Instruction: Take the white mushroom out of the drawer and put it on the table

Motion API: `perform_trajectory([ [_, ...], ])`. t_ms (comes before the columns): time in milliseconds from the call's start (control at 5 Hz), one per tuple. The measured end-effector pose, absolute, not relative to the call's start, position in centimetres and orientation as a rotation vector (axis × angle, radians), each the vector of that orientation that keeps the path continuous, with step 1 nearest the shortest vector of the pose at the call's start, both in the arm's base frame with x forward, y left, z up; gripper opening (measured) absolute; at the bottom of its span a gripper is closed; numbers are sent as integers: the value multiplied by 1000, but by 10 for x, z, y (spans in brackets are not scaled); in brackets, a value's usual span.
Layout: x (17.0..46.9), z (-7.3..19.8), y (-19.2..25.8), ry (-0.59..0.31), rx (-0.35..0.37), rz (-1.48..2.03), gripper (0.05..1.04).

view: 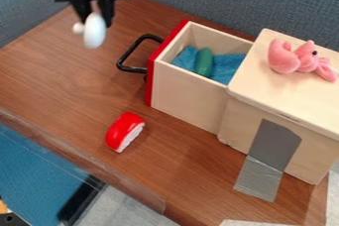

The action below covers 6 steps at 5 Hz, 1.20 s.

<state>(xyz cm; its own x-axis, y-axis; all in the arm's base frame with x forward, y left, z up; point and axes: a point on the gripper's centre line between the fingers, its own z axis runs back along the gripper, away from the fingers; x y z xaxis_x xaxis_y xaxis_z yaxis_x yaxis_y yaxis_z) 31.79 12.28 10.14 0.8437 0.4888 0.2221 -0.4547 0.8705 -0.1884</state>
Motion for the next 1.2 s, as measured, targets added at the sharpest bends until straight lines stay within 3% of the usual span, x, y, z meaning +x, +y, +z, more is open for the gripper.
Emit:
perform_trajectory([
  [400,291,58,138,-340,-137,549,361],
  [800,281,24,143,-263,-148,612,403],
  [1000,278,24,143,-244,-138,609,707],
  [1200,281,53,146,-290,-100,596,971],
])
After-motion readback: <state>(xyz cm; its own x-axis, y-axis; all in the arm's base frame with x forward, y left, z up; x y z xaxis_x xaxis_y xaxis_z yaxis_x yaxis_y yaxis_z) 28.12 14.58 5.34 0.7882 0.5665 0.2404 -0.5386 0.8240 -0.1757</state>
